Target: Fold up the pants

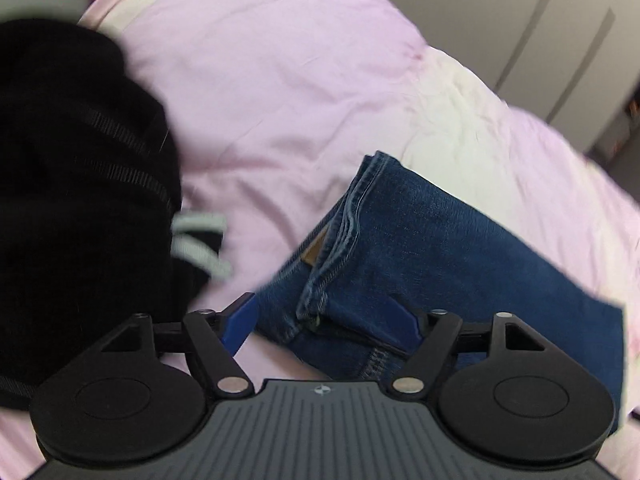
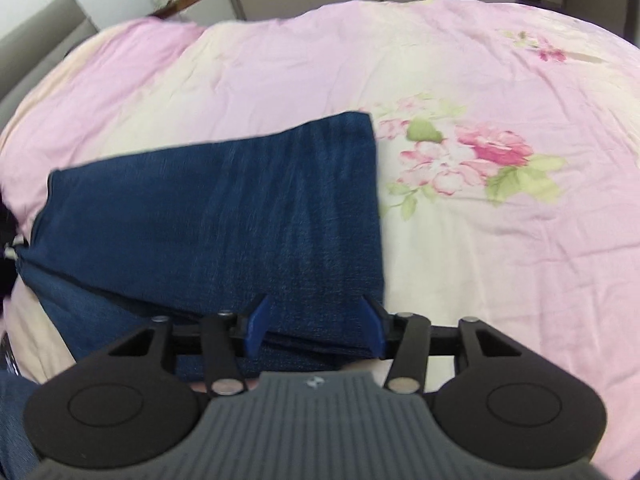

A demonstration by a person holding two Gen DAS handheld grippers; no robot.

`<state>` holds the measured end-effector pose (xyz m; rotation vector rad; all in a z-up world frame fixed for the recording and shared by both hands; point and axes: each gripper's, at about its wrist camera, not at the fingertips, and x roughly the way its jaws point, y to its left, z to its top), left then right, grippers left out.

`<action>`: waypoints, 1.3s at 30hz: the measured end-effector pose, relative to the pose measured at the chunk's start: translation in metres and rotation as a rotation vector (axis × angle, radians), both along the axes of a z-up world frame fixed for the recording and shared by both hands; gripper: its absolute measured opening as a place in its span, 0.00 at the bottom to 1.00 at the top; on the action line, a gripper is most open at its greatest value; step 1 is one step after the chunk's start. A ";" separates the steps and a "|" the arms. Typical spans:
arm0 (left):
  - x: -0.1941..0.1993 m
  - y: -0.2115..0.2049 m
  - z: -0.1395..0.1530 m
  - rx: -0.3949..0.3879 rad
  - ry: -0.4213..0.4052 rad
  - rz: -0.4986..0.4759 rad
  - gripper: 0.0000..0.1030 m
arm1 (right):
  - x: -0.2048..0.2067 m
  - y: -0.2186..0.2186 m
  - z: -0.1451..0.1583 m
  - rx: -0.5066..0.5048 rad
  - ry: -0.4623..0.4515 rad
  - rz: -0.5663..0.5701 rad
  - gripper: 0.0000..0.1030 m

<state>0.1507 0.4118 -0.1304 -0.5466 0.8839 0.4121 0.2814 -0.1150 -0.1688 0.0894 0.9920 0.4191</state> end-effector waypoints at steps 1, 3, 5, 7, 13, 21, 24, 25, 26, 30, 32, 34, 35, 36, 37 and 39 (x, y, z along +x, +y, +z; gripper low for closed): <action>-0.004 0.004 -0.005 -0.054 -0.015 0.032 0.86 | 0.000 -0.008 0.001 0.034 0.008 -0.031 0.50; -0.009 0.014 -0.022 -0.145 -0.047 0.088 0.86 | 0.004 -0.024 -0.004 0.104 0.039 -0.093 0.50; -0.012 0.024 -0.039 -0.204 -0.070 0.161 0.85 | 0.009 -0.038 -0.014 0.173 0.075 -0.148 0.50; -0.013 0.032 -0.053 -0.255 -0.083 0.220 0.85 | 0.017 -0.047 -0.028 0.237 0.107 -0.168 0.50; 0.001 0.034 -0.071 -0.274 -0.085 0.231 0.76 | 0.044 -0.063 -0.066 0.404 0.221 -0.219 0.49; 0.011 0.034 -0.078 -0.251 -0.078 0.232 0.46 | 0.068 -0.057 -0.097 0.561 0.290 -0.236 0.25; 0.018 0.030 -0.068 -0.205 -0.056 0.211 0.34 | 0.069 -0.053 -0.089 0.580 0.280 -0.225 0.14; 0.021 0.026 -0.064 -0.178 -0.043 0.197 0.32 | 0.068 -0.054 -0.083 0.591 0.267 -0.215 0.13; 0.025 0.023 -0.059 -0.150 -0.027 0.186 0.30 | 0.069 -0.055 -0.075 0.599 0.253 -0.203 0.11; 0.029 0.006 -0.038 -0.074 -0.001 0.174 0.26 | 0.070 -0.058 -0.035 0.635 0.217 -0.190 0.09; 0.028 -0.003 -0.028 -0.079 -0.009 0.170 0.26 | 0.069 -0.059 -0.013 0.642 0.195 -0.179 0.09; 0.027 -0.019 -0.021 -0.104 -0.019 0.147 0.26 | 0.066 -0.068 0.008 0.649 0.171 -0.172 0.09; 0.028 -0.029 -0.018 -0.113 -0.020 0.128 0.26 | 0.065 -0.073 0.018 0.639 0.155 -0.169 0.09; 0.030 -0.044 -0.016 -0.117 -0.022 0.105 0.26 | 0.064 -0.083 0.026 0.630 0.141 -0.172 0.09; 0.031 -0.060 -0.014 -0.122 -0.028 0.081 0.26 | 0.060 -0.100 0.033 0.627 0.130 -0.184 0.09; 0.036 -0.094 -0.013 -0.142 -0.037 0.029 0.26 | 0.048 -0.141 0.041 0.613 0.120 -0.223 0.09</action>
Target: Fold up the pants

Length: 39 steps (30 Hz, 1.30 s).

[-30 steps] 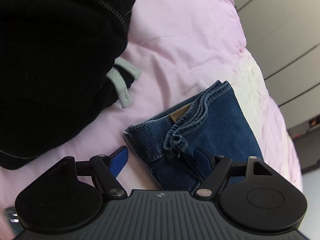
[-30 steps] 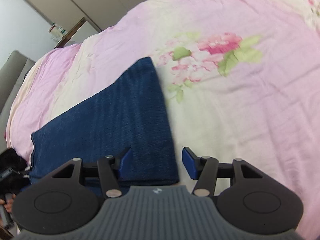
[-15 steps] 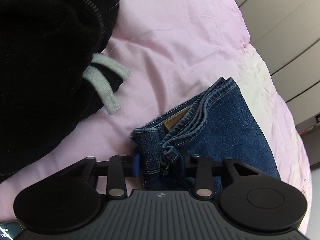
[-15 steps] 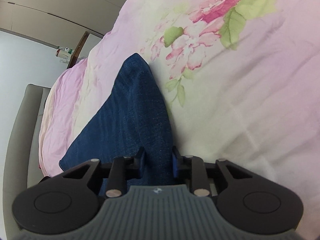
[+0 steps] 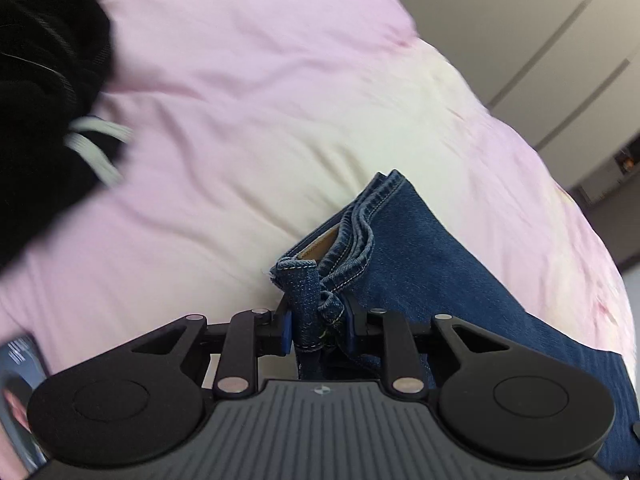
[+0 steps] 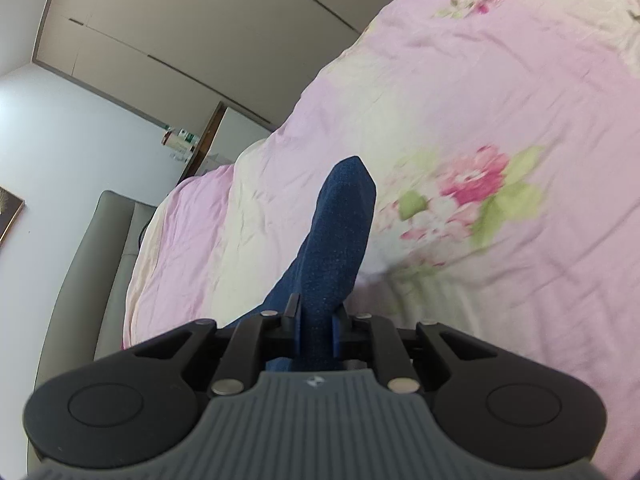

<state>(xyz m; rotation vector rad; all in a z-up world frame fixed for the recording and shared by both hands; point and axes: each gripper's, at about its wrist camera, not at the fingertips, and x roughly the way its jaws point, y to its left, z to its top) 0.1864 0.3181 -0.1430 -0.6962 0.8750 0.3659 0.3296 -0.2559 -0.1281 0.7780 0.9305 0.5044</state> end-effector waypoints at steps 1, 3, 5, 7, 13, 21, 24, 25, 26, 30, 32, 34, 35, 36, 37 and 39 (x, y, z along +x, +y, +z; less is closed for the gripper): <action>0.003 -0.019 -0.001 -0.017 -0.007 -0.029 0.26 | -0.003 -0.020 0.003 -0.012 0.007 -0.027 0.09; 0.010 -0.060 -0.004 -0.018 -0.012 -0.110 0.26 | -0.014 -0.063 0.006 -0.040 0.023 -0.086 0.09; 0.020 -0.101 -0.009 0.037 -0.008 -0.213 0.26 | -0.024 -0.103 0.007 -0.076 0.043 -0.146 0.09; 0.028 -0.129 -0.016 0.082 0.011 -0.273 0.26 | -0.034 -0.137 0.004 -0.102 0.069 -0.198 0.09; 0.042 -0.138 -0.049 0.172 0.118 -0.313 0.27 | -0.053 -0.176 -0.036 -0.119 0.163 -0.249 0.09; 0.036 -0.150 -0.006 0.240 0.169 -0.395 0.38 | -0.050 -0.168 -0.035 -0.181 0.154 -0.209 0.09; 0.028 -0.183 0.017 0.432 0.169 -0.525 0.21 | -0.051 -0.162 -0.024 -0.192 0.140 -0.198 0.10; 0.023 -0.194 0.025 0.479 0.145 -0.564 0.18 | -0.052 -0.160 -0.019 -0.189 0.132 -0.198 0.10; 0.018 -0.206 0.031 0.494 0.111 -0.619 0.18 | -0.053 -0.158 -0.014 -0.184 0.124 -0.197 0.10; 0.019 -0.262 0.047 0.523 -0.018 -0.888 0.17 | -0.058 -0.146 0.006 -0.172 0.097 -0.188 0.10; 0.023 -0.291 0.045 0.539 -0.066 -1.033 0.12 | -0.059 -0.140 0.016 -0.172 0.083 -0.183 0.10; 0.031 -0.321 0.034 0.559 -0.073 -1.164 0.07 | -0.062 -0.135 0.024 -0.167 0.072 -0.180 0.10; 0.035 -0.334 0.027 0.562 -0.076 -1.225 0.05 | -0.063 -0.133 0.026 -0.166 0.067 -0.180 0.10; 0.039 -0.346 0.017 0.552 -0.073 -1.280 0.04 | -0.064 -0.132 0.028 -0.165 0.063 -0.180 0.10; 0.044 -0.356 0.008 0.535 -0.062 -1.319 0.04 | -0.065 -0.130 0.029 -0.167 0.058 -0.183 0.10; 0.054 -0.374 -0.011 0.512 -0.041 -1.368 0.04 | -0.067 -0.128 0.029 -0.169 0.058 -0.197 0.10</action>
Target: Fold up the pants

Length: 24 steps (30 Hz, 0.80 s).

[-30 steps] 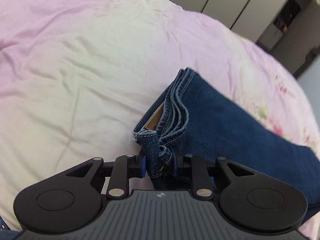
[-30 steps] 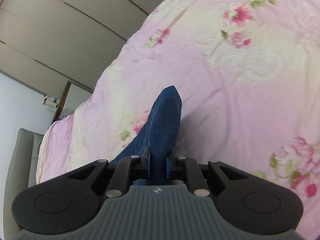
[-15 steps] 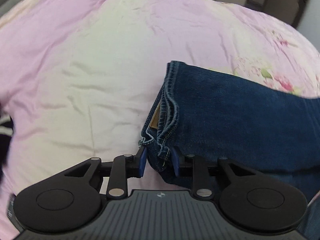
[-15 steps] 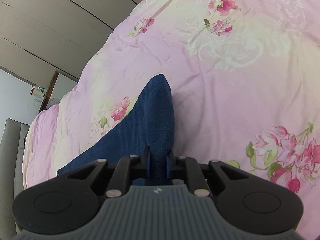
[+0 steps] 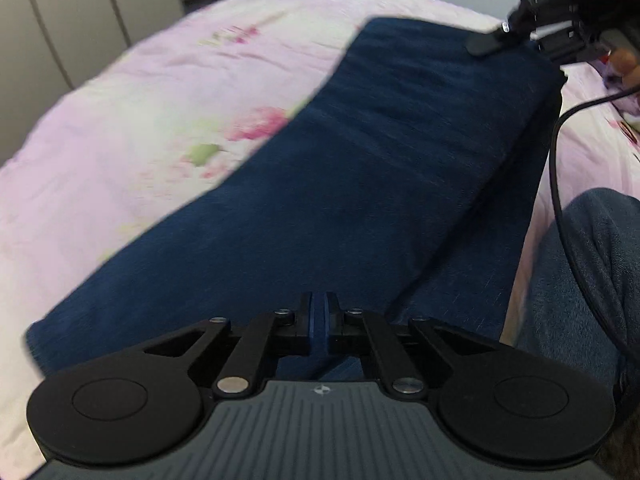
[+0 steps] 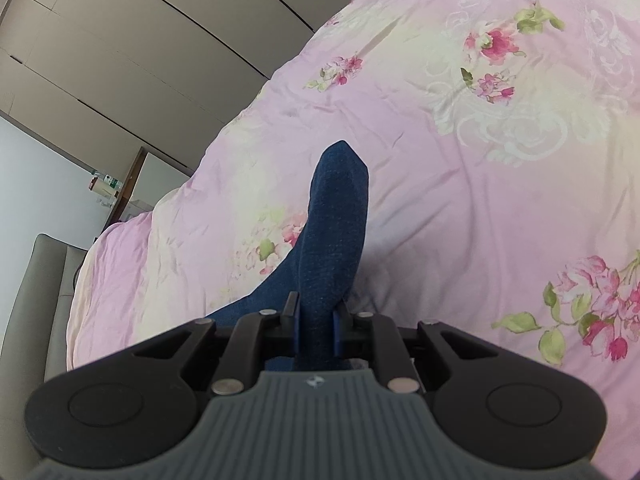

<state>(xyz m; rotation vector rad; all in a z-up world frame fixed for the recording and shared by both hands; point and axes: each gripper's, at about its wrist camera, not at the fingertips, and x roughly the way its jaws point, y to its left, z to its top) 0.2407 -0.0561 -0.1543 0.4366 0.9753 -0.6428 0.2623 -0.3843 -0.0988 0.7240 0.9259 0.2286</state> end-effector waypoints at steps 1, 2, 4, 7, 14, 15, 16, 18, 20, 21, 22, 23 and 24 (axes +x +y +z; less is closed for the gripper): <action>0.005 -0.007 -0.010 0.000 0.021 -0.011 0.04 | -0.001 0.001 -0.001 0.000 0.000 -0.006 0.10; 0.009 -0.013 -0.018 -0.002 0.045 -0.023 0.04 | -0.002 0.001 -0.001 -0.001 0.000 -0.010 0.10; 0.013 -0.020 -0.039 0.014 0.096 -0.055 0.00 | -0.003 0.001 -0.002 -0.001 -0.002 -0.015 0.10; 0.018 -0.026 -0.052 0.039 0.112 -0.081 0.00 | -0.003 0.002 -0.003 0.014 0.007 -0.006 0.10; 0.061 -0.021 -0.021 0.074 0.073 -0.133 0.00 | 0.001 0.008 -0.003 -0.038 -0.006 0.018 0.10; 0.075 -0.021 -0.019 0.086 0.058 -0.125 0.00 | 0.002 0.010 -0.003 -0.051 -0.011 0.021 0.10; 0.089 -0.021 -0.018 0.098 0.047 -0.111 0.00 | 0.002 0.012 -0.002 -0.064 -0.018 0.024 0.10; 0.114 -0.023 -0.021 0.115 0.038 -0.090 0.00 | 0.003 0.017 0.000 -0.081 -0.030 0.033 0.10; 0.139 -0.026 -0.027 0.136 0.044 -0.081 0.00 | 0.003 0.020 0.002 -0.082 -0.040 0.037 0.10; 0.147 -0.030 -0.032 0.150 0.047 -0.084 0.00 | 0.002 0.021 0.003 -0.085 -0.043 0.038 0.10; 0.156 -0.033 -0.038 0.161 0.047 -0.084 0.00 | 0.002 0.022 0.003 -0.089 -0.045 0.040 0.10; 0.163 -0.035 -0.044 0.159 0.054 -0.080 0.00 | 0.001 0.023 0.003 -0.092 -0.046 0.040 0.10; 0.169 -0.037 -0.049 0.150 0.064 -0.070 0.00 | 0.001 0.023 0.003 -0.094 -0.045 0.040 0.10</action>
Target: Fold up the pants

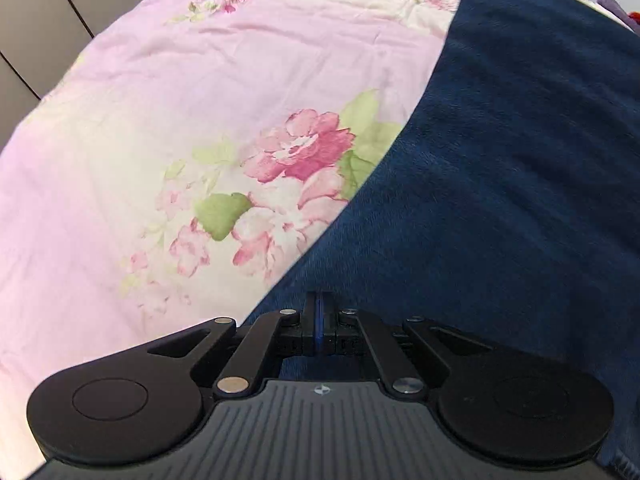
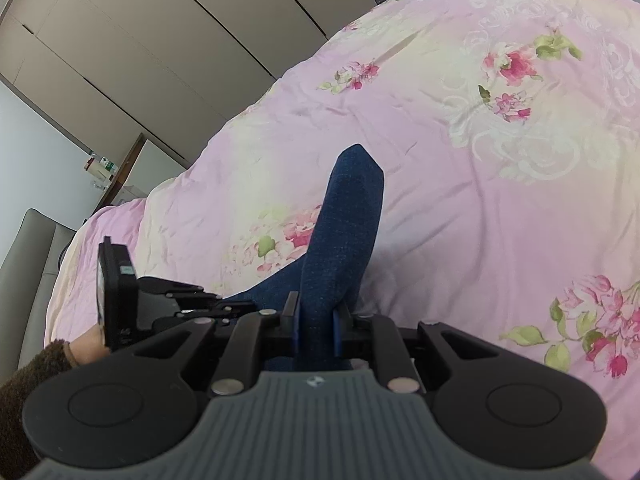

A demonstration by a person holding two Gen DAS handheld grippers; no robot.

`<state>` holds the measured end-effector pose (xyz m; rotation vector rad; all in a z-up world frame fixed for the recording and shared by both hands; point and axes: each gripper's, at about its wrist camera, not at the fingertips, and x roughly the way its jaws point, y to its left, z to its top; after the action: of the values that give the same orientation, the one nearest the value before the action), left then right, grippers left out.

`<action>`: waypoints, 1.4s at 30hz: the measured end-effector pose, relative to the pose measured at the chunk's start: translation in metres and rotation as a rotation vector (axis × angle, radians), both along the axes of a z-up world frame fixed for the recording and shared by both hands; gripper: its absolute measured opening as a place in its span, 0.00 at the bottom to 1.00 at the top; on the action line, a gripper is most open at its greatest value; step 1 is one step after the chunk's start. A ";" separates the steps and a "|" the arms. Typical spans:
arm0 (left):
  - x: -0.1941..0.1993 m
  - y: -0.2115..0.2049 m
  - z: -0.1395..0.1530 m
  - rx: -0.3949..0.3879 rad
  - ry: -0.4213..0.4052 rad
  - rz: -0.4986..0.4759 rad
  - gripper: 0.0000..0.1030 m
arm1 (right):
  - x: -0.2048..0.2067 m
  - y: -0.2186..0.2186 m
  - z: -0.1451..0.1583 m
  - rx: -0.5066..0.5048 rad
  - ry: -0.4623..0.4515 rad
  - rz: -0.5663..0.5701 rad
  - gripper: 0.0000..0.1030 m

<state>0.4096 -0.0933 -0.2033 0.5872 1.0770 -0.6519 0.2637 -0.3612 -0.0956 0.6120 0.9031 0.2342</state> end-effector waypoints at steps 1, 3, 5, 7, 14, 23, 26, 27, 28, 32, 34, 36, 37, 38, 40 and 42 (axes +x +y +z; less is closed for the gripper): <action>0.004 -0.002 -0.004 -0.009 0.004 0.012 0.00 | 0.000 0.000 0.000 -0.001 0.001 0.002 0.10; 0.010 -0.003 -0.009 -0.022 0.008 0.032 0.00 | 0.001 0.002 0.000 0.004 0.002 0.007 0.10; 0.008 -0.001 -0.007 -0.030 0.002 0.036 0.00 | 0.004 0.004 0.000 0.010 0.002 0.013 0.10; 0.002 0.005 0.004 -0.032 -0.011 0.039 0.00 | 0.007 0.006 0.002 0.015 0.005 0.014 0.10; -0.090 0.008 0.027 -0.140 0.103 -0.166 0.00 | 0.001 0.019 0.018 0.053 -0.023 0.020 0.10; -0.149 -0.002 -0.013 -0.130 0.163 -0.114 0.00 | -0.008 0.044 0.031 0.113 -0.024 0.026 0.11; -0.160 0.016 0.009 -0.182 0.130 -0.084 0.01 | -0.006 0.057 0.042 0.090 -0.033 0.033 0.11; -0.165 0.026 0.019 -0.205 0.115 -0.062 0.03 | -0.005 0.062 0.046 0.087 -0.037 0.040 0.11; -0.170 0.039 0.030 -0.226 0.101 -0.029 0.05 | -0.004 0.068 0.051 0.091 -0.041 0.052 0.11; -0.177 0.100 0.066 -0.278 0.039 0.151 0.10 | 0.001 0.100 0.064 0.112 -0.047 0.114 0.14; -0.179 0.137 0.083 -0.289 0.012 0.279 0.10 | 0.004 0.120 0.068 0.142 -0.038 0.139 0.14; -0.176 0.171 0.094 -0.319 -0.006 0.394 0.11 | 0.007 0.140 0.070 0.162 -0.034 0.159 0.14; -0.177 0.187 0.098 -0.332 -0.020 0.435 0.12 | 0.010 0.152 0.071 0.176 -0.028 0.168 0.14; -0.180 0.202 0.102 -0.340 -0.038 0.471 0.13 | 0.012 0.164 0.071 0.191 -0.022 0.178 0.14; -0.182 0.232 0.108 -0.336 -0.076 0.551 0.13 | 0.016 0.190 0.070 0.215 -0.008 0.203 0.14; -0.183 0.253 0.109 -0.335 -0.103 0.610 0.13 | 0.022 0.217 0.066 0.235 0.020 0.225 0.14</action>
<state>0.2262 0.1600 -0.0944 -0.0109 0.9553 -0.2500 0.2852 -0.1446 -0.0295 0.7301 0.9720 0.5429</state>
